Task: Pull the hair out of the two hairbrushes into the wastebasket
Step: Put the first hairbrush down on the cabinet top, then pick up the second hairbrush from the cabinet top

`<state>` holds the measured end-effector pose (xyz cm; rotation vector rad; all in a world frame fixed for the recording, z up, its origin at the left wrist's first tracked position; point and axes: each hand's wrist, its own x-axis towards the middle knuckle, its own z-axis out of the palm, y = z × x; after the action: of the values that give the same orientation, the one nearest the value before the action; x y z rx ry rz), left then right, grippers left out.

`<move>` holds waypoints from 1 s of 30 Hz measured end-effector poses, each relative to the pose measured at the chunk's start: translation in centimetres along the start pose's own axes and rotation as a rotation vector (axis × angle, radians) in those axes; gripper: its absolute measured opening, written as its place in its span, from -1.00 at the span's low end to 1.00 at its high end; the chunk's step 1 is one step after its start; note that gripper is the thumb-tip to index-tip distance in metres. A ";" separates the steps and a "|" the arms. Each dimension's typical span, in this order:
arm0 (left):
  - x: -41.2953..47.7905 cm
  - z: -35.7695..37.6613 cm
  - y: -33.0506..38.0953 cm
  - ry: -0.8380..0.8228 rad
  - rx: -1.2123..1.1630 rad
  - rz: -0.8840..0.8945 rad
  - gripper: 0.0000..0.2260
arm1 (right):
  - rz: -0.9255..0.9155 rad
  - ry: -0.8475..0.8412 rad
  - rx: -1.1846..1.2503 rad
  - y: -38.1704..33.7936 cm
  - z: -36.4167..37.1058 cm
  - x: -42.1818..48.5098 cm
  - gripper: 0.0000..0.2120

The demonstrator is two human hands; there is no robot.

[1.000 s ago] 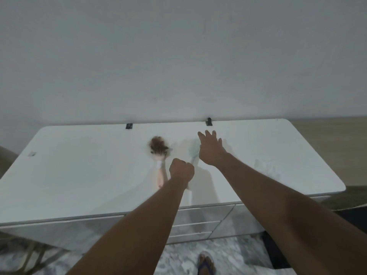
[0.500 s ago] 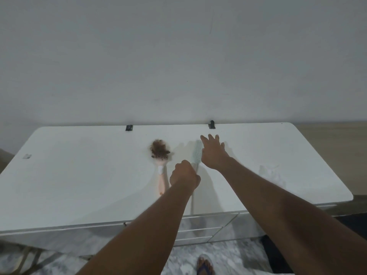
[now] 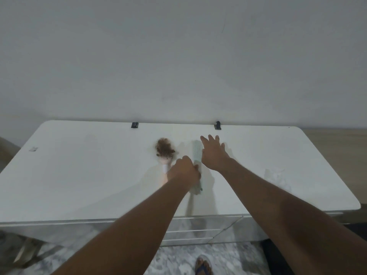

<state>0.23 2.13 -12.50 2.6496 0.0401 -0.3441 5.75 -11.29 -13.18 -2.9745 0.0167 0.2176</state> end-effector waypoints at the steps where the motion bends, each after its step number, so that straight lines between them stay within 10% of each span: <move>1: 0.1 -0.9 -0.5 0.050 -0.013 0.014 -0.68 | -0.002 0.004 0.002 -0.3 -0.2 0.0 -0.42; 12: -0.4 -2.8 -6.2 -0.035 0.032 -0.214 -0.43 | -0.124 -0.029 0.004 -5.2 1.7 -1.4 -0.43; 16: -0.7 -2.6 -5.9 -0.066 -0.013 -0.214 -0.68 | -0.132 -0.042 0.004 -5.4 2.5 -1.3 -0.41; 21: -0.7 -3.2 -5.8 -0.056 -0.391 -0.285 -0.93 | -0.140 -0.054 0.008 -5.5 2.5 -1.0 -0.40; 30: -1.8 -5.1 -8.0 0.113 -1.174 -0.524 -0.76 | -0.201 -0.042 -0.011 -8.7 2.2 -0.9 -0.39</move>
<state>-0.99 11.63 -11.18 1.4495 0.7355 -0.2204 4.69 -2.36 -13.84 -2.9543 -0.2879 0.2547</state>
